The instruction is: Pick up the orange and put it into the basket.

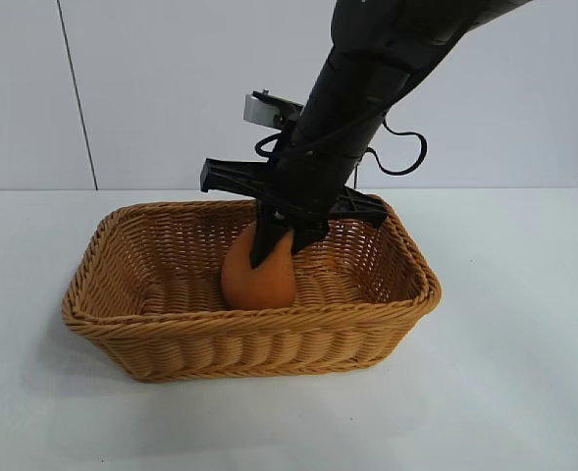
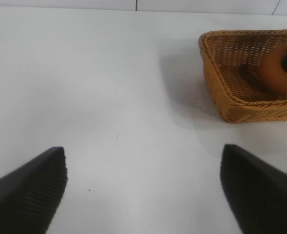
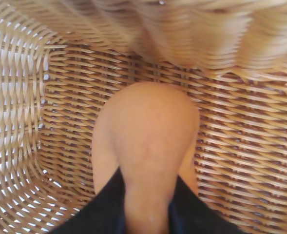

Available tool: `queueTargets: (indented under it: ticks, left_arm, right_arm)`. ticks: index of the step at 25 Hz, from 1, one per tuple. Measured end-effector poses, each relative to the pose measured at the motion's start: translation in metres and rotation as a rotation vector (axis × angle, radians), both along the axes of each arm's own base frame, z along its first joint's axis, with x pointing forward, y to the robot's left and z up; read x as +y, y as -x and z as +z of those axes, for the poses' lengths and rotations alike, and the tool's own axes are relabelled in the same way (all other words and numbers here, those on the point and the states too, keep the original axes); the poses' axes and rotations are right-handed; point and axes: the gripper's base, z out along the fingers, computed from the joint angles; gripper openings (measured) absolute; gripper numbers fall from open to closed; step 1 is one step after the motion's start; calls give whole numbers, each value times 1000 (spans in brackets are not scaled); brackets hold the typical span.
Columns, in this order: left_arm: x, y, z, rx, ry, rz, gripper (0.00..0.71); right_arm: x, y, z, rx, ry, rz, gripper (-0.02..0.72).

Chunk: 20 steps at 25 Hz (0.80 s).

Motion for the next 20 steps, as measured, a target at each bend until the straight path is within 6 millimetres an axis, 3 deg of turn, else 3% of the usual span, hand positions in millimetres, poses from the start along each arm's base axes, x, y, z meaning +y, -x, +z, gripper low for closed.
queueTargets:
  ticks: [4,6,15,20]
  left_arm:
    - [0,0,0,0,0,0,612]
    - [0,0,0,0,0,0,612]
    - [0,0,0,0,0,0,612]
    - [0,0,0,0,0,0,612]
  right_arm:
    - [-1,1,5,14,22,22,547]
    - [-1,-1,17,5,40,48,615]
    - [-9,-14,92,-27,226,81,652]
    - [-16,-18,103,-72,266,39,652]
